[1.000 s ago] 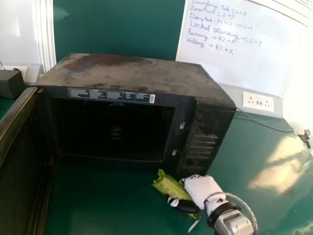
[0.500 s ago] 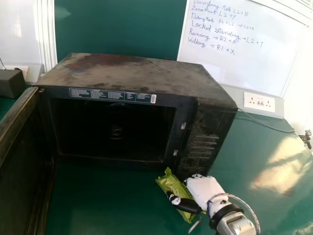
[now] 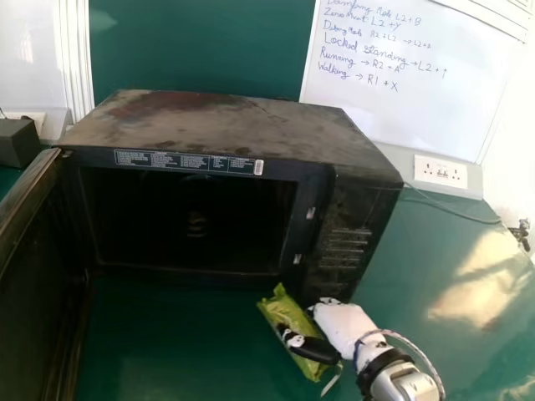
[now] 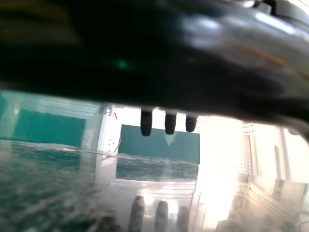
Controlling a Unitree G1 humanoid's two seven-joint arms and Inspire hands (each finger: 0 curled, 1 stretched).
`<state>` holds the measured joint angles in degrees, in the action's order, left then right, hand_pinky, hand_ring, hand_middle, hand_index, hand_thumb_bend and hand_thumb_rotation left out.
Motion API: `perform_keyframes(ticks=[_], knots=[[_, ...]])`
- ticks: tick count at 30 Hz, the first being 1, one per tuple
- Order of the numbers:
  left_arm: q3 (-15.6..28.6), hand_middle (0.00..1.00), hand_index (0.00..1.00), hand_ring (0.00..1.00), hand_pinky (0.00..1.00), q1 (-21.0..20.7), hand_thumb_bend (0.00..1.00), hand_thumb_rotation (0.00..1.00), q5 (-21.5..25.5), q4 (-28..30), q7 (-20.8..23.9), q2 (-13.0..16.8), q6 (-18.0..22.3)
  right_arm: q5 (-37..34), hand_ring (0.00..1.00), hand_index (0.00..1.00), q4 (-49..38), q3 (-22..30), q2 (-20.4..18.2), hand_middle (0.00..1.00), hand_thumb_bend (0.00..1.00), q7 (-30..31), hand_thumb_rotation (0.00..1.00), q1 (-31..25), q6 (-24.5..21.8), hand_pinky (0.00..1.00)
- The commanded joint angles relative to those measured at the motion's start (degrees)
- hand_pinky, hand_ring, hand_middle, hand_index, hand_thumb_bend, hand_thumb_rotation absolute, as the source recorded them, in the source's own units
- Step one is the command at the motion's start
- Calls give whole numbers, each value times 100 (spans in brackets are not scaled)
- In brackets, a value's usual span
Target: Put biscuit inside oven
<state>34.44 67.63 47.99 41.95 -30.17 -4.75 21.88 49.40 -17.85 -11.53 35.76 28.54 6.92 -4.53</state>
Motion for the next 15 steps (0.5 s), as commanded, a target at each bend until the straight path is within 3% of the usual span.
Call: perform_keyframes(ticks=[1, 4, 15], knots=[[-1, 81, 81, 74, 62, 47, 73, 50, 66, -64, -9, -41, -30, -168, 42, 49, -183, -9, -38, 48, 50, 66, 0, -3, 78, 11], [-1, 80, 80, 72, 58, 31, 73, 51, 52, -75, -6, -40, -12, -282, 42, 49, -271, -2, -40, 48, 50, 80, 0, 42, 157, 11], [3, 81, 82, 75, 62, 18, 71, 54, 40, -101, -14, -35, -8, -676, 42, 49, -507, 9, -203, 48, 50, 212, 0, 200, 188, 11]])
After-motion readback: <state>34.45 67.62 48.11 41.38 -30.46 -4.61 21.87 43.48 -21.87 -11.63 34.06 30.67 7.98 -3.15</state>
